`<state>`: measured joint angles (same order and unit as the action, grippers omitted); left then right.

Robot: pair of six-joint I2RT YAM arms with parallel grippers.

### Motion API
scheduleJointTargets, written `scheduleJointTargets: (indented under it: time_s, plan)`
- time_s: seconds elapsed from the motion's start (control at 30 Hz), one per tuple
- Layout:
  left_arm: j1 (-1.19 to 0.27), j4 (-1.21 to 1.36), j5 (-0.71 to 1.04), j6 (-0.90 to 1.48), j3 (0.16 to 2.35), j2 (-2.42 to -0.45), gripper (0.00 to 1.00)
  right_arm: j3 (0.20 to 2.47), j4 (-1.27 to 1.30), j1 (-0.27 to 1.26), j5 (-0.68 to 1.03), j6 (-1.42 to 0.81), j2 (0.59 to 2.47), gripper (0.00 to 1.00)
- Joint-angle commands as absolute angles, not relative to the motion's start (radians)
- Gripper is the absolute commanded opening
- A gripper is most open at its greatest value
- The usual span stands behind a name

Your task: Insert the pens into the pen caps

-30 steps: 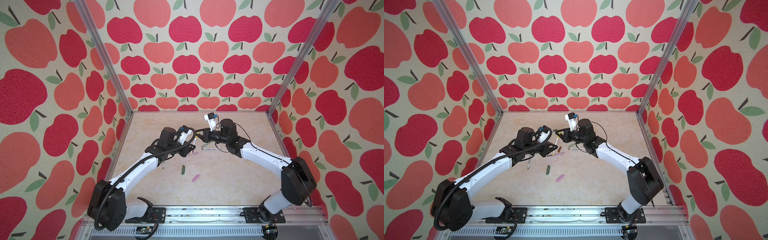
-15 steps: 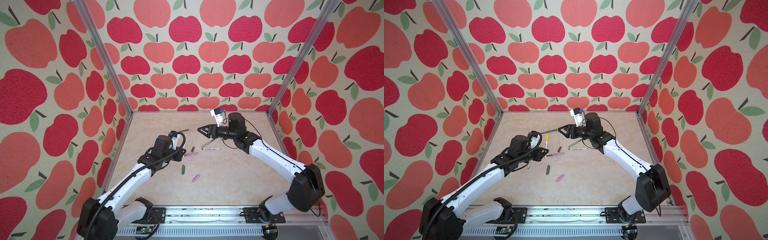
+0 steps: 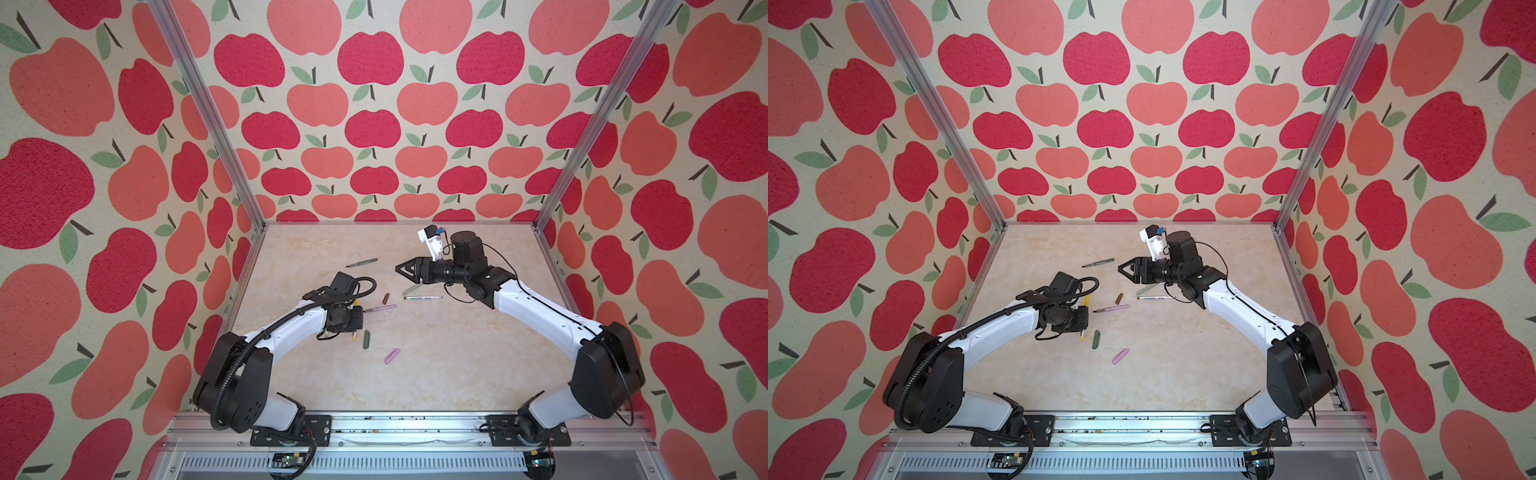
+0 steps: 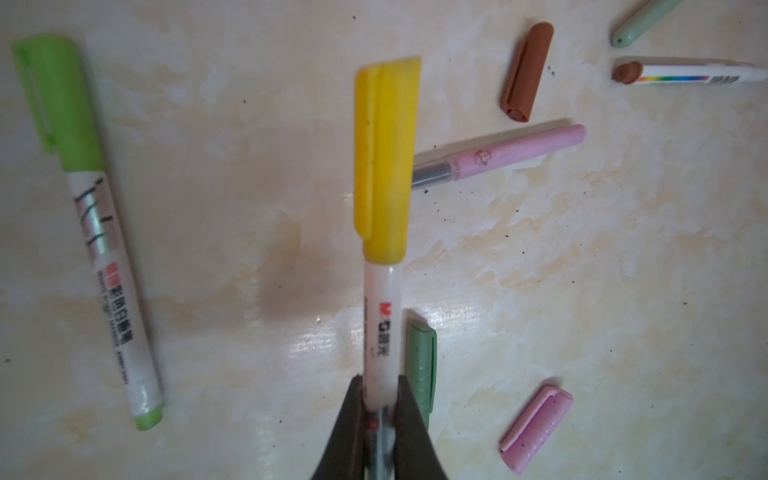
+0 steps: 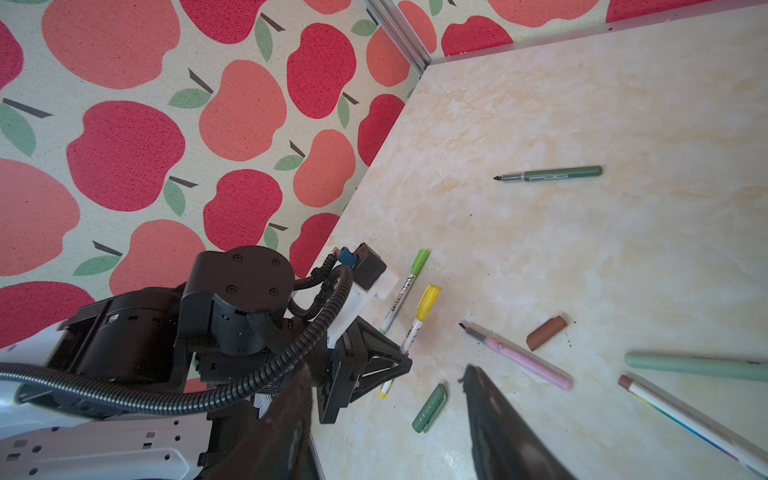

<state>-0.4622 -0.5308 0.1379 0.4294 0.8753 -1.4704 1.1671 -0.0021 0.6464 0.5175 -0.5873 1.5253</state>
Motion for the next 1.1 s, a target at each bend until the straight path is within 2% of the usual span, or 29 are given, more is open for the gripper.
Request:
scheduleJointTargets:
  time_s: [0.0, 0.37, 0.47, 1.07]
  plan:
    - [-0.459, -0.565, 0.091, 0.443, 0.914, -1.517, 0.0, 1.147, -0.015, 0.637, 0.518, -0.563, 1.536, 0.61]
    - [-0.434, -0.517, 0.075, 0.45, 0.913, -1.609, 0.01, 1.124, 0.001, 0.624, 0.529, -0.569, 1.536, 0.61]
    - [-0.43, -0.504, 0.074, 0.446, 0.908, -1.62, 0.07, 1.12, 0.005, 0.622, 0.529, -0.571, 1.535, 0.6]
    - [-0.413, -0.465, 0.08, 0.442, 0.879, -1.632, 0.24, 1.109, 0.0, 0.621, 0.526, -0.571, 1.518, 0.61]
